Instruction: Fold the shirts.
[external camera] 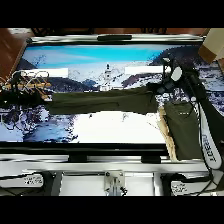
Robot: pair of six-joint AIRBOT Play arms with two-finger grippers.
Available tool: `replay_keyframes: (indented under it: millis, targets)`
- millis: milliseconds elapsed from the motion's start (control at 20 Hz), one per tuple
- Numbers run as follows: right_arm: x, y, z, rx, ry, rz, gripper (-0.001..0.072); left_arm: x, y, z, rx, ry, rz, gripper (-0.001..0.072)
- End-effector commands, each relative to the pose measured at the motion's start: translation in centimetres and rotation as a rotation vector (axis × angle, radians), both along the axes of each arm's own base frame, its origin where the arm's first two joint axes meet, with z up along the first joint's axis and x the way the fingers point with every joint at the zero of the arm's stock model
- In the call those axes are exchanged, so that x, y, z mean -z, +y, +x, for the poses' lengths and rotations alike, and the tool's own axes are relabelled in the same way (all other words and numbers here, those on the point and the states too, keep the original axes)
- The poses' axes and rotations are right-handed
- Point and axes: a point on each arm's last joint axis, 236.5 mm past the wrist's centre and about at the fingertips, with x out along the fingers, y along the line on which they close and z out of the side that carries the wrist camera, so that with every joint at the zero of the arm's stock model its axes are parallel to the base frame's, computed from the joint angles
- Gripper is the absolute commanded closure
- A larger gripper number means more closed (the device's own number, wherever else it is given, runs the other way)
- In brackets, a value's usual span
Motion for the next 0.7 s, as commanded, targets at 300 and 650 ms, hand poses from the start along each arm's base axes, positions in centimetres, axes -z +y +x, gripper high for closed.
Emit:
replay_keyframes:
  millis: [300,650]
  targets:
    - [6.2,0.5,5.7,0.027,0.02,0.031,0.0162,6.7,-2.4,5.4,-0.097,0.133,-0.114,0.0312]
    - [7.7,-2.7,1.3,-0.08,0.226,0.084,0.0047,4.4,-3.1,3.9,-0.028,0.171,-0.151,0.0174]
